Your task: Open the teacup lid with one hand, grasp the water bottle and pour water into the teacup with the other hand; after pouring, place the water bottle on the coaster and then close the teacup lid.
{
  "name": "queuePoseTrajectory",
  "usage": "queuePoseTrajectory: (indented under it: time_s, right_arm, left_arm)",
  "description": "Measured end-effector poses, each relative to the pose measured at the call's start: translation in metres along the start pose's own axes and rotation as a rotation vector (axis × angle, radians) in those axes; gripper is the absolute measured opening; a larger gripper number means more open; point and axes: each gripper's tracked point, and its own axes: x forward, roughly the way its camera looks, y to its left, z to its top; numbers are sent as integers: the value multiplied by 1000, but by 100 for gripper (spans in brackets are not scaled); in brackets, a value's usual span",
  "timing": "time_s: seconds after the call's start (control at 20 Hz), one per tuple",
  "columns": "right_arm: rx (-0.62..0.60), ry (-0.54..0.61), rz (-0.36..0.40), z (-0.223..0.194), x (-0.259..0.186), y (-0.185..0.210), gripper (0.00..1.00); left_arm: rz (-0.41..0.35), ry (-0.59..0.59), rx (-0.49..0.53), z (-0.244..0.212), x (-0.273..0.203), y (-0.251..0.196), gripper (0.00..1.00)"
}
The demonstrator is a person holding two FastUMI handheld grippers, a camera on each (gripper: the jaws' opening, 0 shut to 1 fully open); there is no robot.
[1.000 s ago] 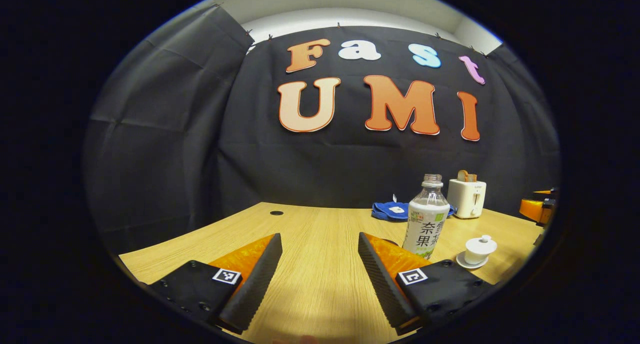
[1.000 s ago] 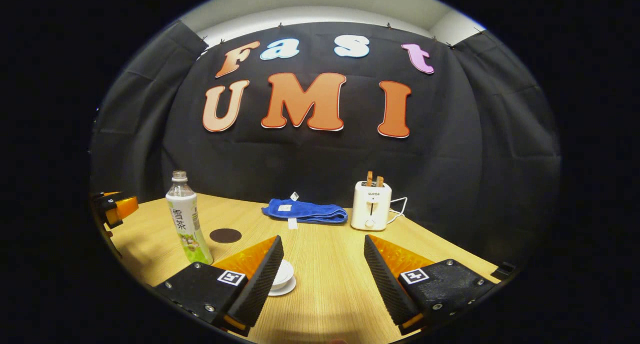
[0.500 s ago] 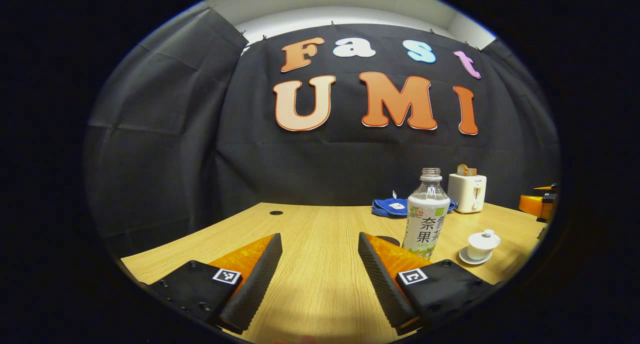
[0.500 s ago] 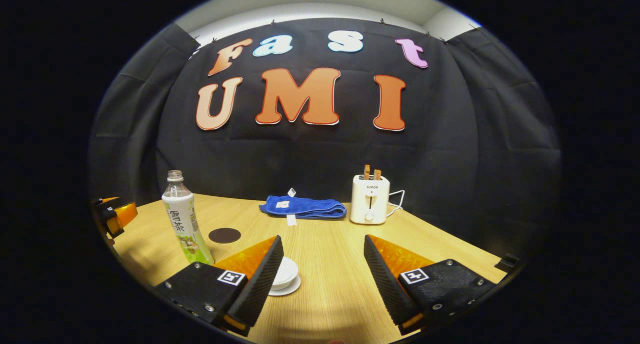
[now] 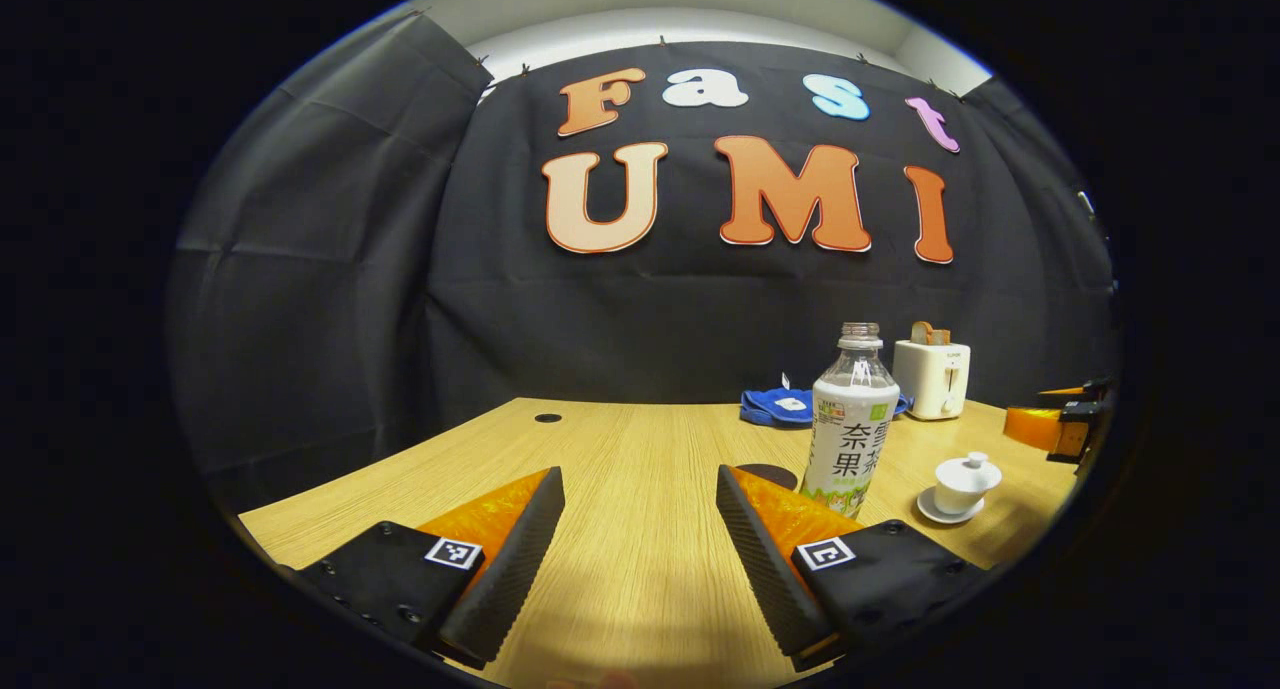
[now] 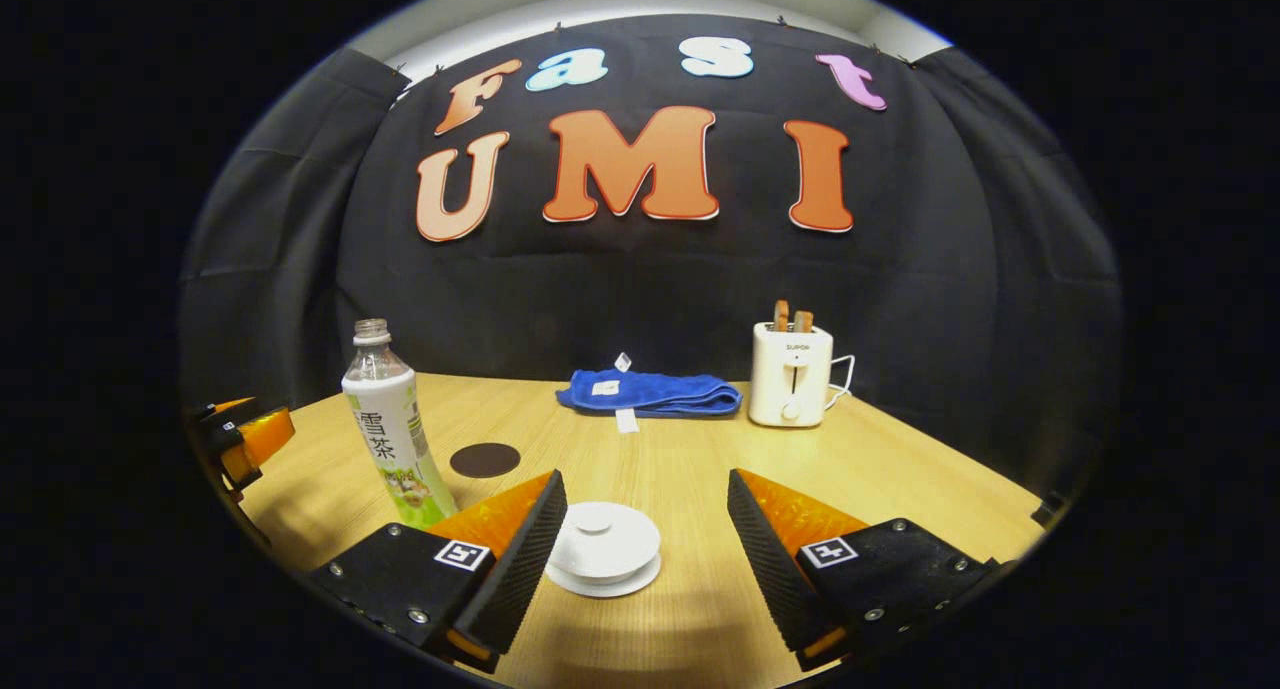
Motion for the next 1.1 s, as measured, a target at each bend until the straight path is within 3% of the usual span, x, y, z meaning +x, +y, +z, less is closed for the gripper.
queuePoseTrajectory:
  time_s: [0.15,0.55,1.1]
  right_arm:
    - [-22,52,24,-15,13,11,96]
    - [-11,137,59,-30,36,30,75]
    - [-9,186,49,-37,44,29,23]
  left_arm:
    - [2,1,5,-2,0,0,99]
    - [14,23,18,-9,3,4,99]
    - [21,43,13,-17,7,6,99]
